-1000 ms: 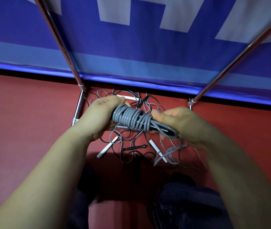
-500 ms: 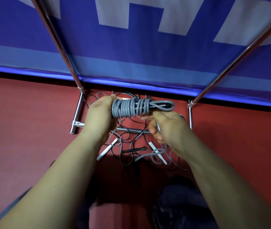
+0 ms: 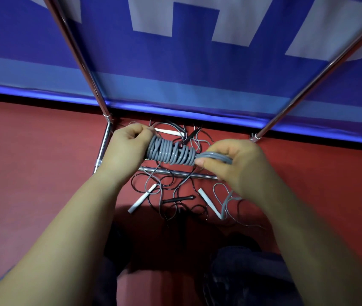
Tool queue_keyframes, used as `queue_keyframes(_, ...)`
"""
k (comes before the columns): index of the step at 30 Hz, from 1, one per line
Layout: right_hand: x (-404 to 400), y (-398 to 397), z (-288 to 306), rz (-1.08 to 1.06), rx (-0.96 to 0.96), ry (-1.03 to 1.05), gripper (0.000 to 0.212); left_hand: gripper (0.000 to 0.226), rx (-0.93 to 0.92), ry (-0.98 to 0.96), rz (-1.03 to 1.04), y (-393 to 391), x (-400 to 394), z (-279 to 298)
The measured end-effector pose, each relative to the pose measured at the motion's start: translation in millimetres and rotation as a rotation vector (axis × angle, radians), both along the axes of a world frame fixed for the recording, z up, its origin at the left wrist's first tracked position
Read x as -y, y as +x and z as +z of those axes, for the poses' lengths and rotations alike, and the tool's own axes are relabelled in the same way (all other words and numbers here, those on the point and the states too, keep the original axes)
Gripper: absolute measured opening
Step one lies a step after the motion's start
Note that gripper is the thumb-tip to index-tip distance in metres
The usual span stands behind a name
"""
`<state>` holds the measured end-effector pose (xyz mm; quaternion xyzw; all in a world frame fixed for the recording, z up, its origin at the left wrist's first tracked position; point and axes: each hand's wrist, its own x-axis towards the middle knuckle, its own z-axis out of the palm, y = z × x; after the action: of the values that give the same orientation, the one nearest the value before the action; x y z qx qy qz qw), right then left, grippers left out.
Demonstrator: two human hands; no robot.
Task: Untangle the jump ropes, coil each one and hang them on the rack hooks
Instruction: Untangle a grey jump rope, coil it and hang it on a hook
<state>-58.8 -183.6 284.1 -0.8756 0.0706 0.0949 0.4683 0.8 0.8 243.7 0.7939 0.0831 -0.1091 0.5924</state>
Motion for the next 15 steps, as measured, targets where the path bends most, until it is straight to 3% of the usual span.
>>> queue_keyframes(4,11,4,3,-0.130,0.057,0.092,0.026,0.029,-0.125,-0.185,-0.097,-2,0,5)
queue_keyframes(9,16,4,5,0.106,-0.305,0.147,0.066,0.029,-0.202,-0.266,-0.192,-4,0,9)
queue_keyframes(15,13,5,10,0.026,-0.453,0.574,0.039,0.032,-0.265,-0.511,-0.146,-5,6,10)
